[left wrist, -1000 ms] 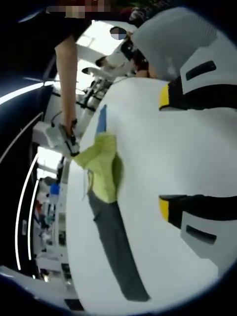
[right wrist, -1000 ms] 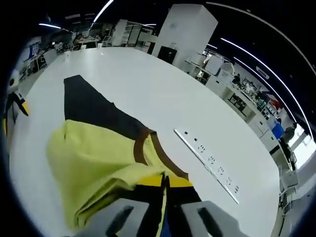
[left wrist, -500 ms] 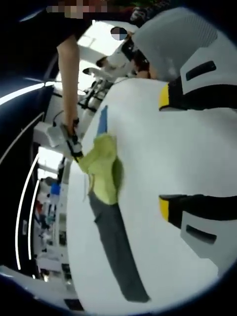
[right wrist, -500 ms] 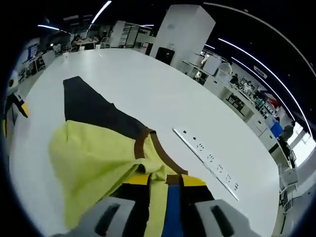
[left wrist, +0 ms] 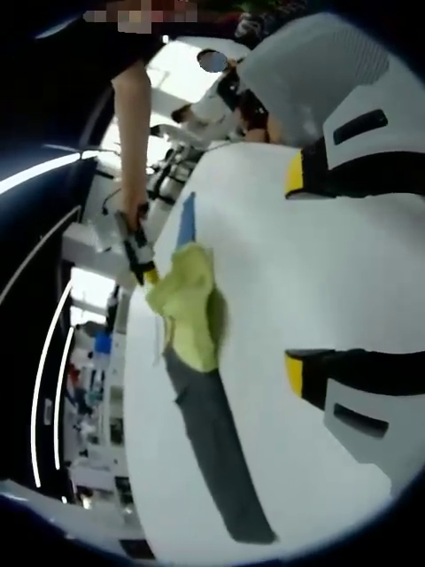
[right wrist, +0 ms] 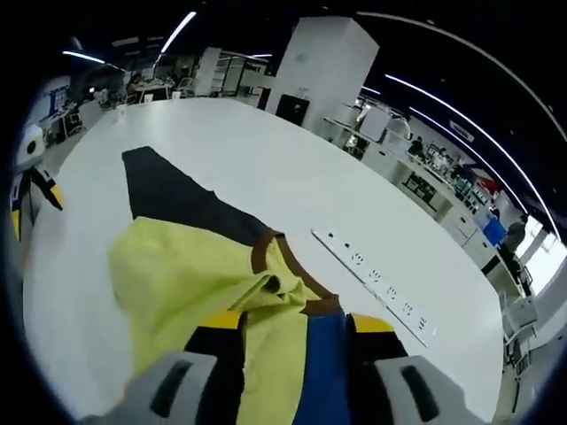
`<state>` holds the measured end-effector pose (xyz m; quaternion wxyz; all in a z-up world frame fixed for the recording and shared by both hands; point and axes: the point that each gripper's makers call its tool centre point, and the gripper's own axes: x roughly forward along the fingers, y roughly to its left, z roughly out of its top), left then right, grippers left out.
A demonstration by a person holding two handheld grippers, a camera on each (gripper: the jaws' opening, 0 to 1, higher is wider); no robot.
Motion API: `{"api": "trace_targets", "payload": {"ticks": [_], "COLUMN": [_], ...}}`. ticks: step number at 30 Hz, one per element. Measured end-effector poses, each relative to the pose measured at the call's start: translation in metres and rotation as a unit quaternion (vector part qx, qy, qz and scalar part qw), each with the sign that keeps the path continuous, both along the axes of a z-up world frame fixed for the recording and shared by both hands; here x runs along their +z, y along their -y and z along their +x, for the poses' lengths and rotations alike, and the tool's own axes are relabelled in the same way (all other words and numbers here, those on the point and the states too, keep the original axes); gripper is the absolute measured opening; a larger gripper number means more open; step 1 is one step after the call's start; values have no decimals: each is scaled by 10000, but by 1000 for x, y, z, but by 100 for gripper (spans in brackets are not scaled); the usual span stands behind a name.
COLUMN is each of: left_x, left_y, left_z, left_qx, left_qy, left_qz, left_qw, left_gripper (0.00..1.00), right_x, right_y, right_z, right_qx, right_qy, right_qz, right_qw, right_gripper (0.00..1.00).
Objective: Fold the garment on the visible template until the final outline fits inside the template.
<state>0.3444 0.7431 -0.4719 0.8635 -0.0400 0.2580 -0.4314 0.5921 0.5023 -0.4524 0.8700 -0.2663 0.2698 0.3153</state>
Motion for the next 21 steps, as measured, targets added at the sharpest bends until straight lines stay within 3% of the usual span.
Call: {"api": "trace_targets", "payload": {"ticks": [3, 8, 12, 17, 21], "left_x": [1, 3, 5, 10, 13], "left_y": [5, 15, 21, 27, 30], "left_z": [1, 2, 5, 11, 16], "left_qx": [-132, -233, -301, -396, -448], "left_qy": [153, 171, 215, 294, 381], "left_qz": [195, 180, 164, 207, 278], "left_qw": [9996, 9994, 9992, 9986, 9979], "left_gripper": [65, 65, 65, 65, 65], "right_x": [0, 4, 3, 6, 8], "right_y": [6, 14, 22, 28, 32], "right_z": [-3, -14, -23, -36, -47], "right_qx": [-68, -184, -197, -324, -350], "right_qy": [25, -25, -73, -166, -201], "right_qz": [19, 382, 390, 786, 856], "right_qw": [10000, 9991, 9990, 9962, 9955], "right_gripper": [48, 57, 63, 69, 74]}}
